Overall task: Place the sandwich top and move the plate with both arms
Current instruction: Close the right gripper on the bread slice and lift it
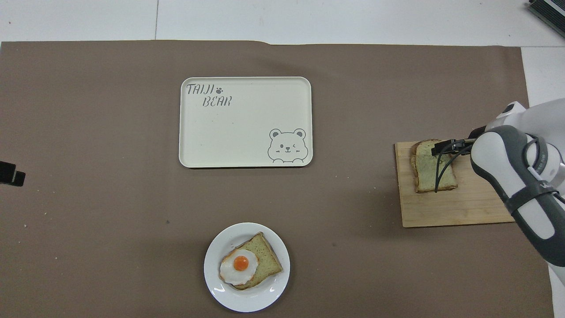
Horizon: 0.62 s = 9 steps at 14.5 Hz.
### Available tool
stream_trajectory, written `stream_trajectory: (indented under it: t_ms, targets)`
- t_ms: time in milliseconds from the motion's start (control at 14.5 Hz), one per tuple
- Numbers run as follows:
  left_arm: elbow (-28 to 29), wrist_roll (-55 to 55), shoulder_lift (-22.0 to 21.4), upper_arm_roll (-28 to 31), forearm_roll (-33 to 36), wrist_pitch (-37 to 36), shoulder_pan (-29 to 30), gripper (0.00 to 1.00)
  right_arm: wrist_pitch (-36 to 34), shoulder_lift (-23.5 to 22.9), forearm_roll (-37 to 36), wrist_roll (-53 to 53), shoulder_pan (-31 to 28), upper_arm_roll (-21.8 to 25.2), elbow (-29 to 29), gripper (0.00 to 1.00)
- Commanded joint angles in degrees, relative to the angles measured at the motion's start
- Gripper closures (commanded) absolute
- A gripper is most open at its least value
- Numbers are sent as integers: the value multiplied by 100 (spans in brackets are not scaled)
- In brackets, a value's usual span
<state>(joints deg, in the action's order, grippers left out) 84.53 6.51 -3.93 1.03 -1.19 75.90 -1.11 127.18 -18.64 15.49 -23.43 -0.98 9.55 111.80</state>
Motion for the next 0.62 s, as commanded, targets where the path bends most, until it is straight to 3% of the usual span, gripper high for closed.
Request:
stream_trajectory:
  t_ms: [0, 276, 553]
  targets:
    - [151, 43, -143, -7, 5, -23, 14, 0, 96, 1, 226, -293, -69, -41, 122, 25]
    - [151, 43, -143, 2, 5, -23, 14, 0, 88, 1, 235, -285, -69, -41, 158, 96]
    - [151, 43, -143, -7, 5, -23, 14, 0, 26, -17, 252, -258, -52, -41, 114, 100]
